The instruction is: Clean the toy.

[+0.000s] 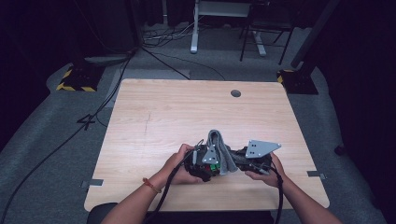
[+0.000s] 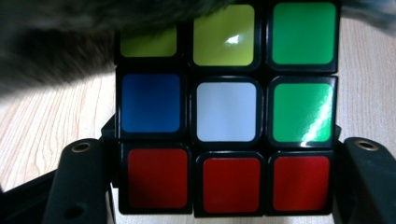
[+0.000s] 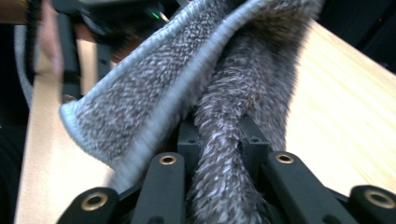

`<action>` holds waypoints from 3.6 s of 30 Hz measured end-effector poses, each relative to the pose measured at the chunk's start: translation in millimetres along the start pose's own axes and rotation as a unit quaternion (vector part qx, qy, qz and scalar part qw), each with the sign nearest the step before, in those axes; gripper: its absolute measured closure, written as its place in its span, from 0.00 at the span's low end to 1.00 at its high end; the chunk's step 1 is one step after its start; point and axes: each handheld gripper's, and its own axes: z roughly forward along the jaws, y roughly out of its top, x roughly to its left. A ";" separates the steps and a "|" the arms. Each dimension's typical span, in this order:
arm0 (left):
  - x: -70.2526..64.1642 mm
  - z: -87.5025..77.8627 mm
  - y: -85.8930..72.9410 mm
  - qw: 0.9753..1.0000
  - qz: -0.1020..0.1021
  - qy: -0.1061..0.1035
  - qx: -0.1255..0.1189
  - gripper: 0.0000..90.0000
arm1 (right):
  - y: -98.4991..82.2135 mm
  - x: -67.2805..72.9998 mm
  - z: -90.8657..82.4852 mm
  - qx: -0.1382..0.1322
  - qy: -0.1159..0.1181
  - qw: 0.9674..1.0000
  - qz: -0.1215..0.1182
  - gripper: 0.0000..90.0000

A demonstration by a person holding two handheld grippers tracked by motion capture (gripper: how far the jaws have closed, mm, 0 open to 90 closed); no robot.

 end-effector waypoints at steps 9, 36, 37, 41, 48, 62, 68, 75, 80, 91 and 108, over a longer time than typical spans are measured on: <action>4.0 -14.6 -0.2 1.000 -0.008 0.005 -0.026 0.37 | -12.3 -8.0 4.8 0.032 -0.011 0.999 0.011 0.85; 0.5 -10.7 0.1 1.000 -0.004 0.003 -0.015 0.37 | -7.4 -1.2 3.1 0.023 -0.027 0.999 -0.025 0.86; -1.1 -13.1 1.1 1.000 0.000 0.004 -0.022 0.37 | -10.8 -4.2 4.3 0.027 -0.023 0.999 -0.015 0.86; -1.5 -18.7 1.6 1.000 0.001 0.007 -0.030 0.37 | -17.9 -8.4 6.4 0.046 -0.007 0.999 -0.001 0.86; 0.3 -30.3 0.9 0.998 -0.005 0.018 -0.052 0.37 | -21.2 -7.9 9.8 0.055 0.008 0.998 0.007 0.86; 7.6 -7.4 -6.5 1.000 -0.009 0.016 0.000 0.37 | -8.6 5.6 -1.9 0.012 0.056 0.998 -0.029 0.86; -1.3 -2.3 -0.6 1.000 -0.003 0.004 0.000 0.37 | -6.5 2.2 -2.7 -0.019 0.049 0.999 -0.007 0.85; -3.5 7.2 2.1 1.000 0.005 0.001 0.011 0.37 | 1.5 6.7 6.1 -0.032 0.066 0.997 -0.009 0.85; -1.0 4.3 1.0 1.000 0.004 0.008 0.009 0.37 | 2.0 6.2 7.6 -0.019 0.043 0.999 -0.008 0.85; -0.5 -19.9 3.1 0.998 -0.003 0.015 -0.054 0.37 | -28.2 -21.1 6.9 0.053 -0.014 0.998 0.029 0.85; -3.1 -13.5 3.0 0.999 0.006 0.004 -0.049 0.36 | -24.1 -10.6 4.8 -0.015 0.057 0.997 0.042 0.85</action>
